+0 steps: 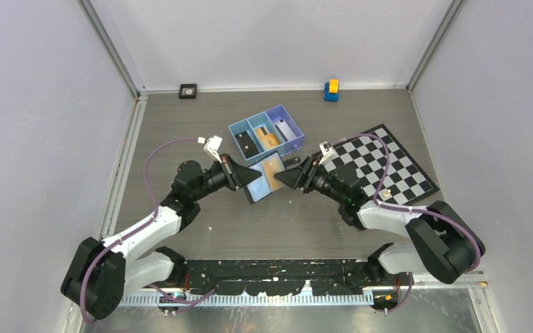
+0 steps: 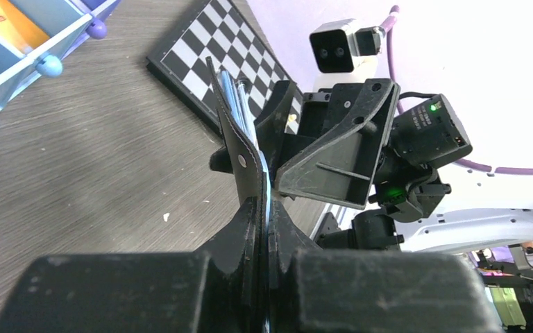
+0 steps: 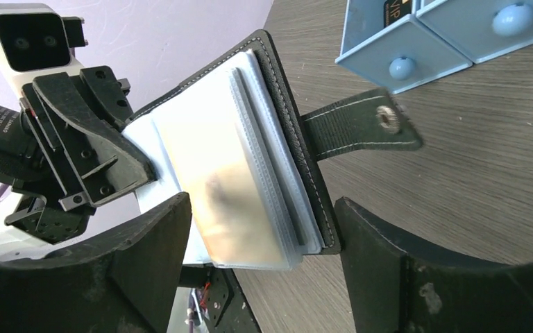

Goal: Take the credit cards out of the card holder
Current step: Remove the credit card from the card holder.

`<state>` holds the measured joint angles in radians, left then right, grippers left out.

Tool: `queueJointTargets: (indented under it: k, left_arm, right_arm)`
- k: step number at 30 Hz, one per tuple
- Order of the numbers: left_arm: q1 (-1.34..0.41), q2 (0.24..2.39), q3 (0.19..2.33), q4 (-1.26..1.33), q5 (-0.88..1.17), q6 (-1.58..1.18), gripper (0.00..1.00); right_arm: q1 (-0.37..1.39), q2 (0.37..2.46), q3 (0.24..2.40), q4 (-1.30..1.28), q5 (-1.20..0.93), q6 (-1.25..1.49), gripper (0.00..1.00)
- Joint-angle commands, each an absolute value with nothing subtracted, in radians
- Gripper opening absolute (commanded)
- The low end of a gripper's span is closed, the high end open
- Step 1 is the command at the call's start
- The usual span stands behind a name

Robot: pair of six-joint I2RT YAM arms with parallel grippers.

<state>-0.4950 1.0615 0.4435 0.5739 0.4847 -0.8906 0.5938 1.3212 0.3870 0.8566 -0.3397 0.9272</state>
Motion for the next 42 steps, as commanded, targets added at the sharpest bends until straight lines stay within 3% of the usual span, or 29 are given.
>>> queueJointTargets:
  k: [1,7,19,24,27,31,42]
  left_arm:
    - [-0.488,1.068,0.46,0.585,0.453,-0.866,0.0]
    - [-0.488,1.082,0.472,0.44,0.328,-0.817,0.0]
    - [-0.488,1.159,0.494,0.446,0.353,-0.797,0.0]
    - [-0.488,1.17,0.497,0.457,0.368,-0.796,0.0]
    - [-0.488,1.171,0.497,0.46,0.373,-0.799,0.0]
    - [-0.488,1.141,0.483,0.502,0.399,-0.801,0.0]
    - [-0.488,0.943,0.422,0.565,0.397,-0.827,0.0]
  right_arm:
    - [0.591,1.283,0.365,0.975,-0.361,0.952,0.73]
    - [0.591,1.193,0.351,0.902,-0.323,0.907,0.58]
    - [0.592,1.185,0.365,0.861,-0.326,0.88,0.41]
    - [0.591,1.218,0.374,0.874,-0.345,0.888,0.4]
    - [0.591,1.211,0.377,0.841,-0.314,0.882,0.47]
    - [0.59,1.182,0.405,0.659,-0.2,0.868,0.83]
    - [0.577,1.188,0.384,0.728,-0.225,0.893,0.88]
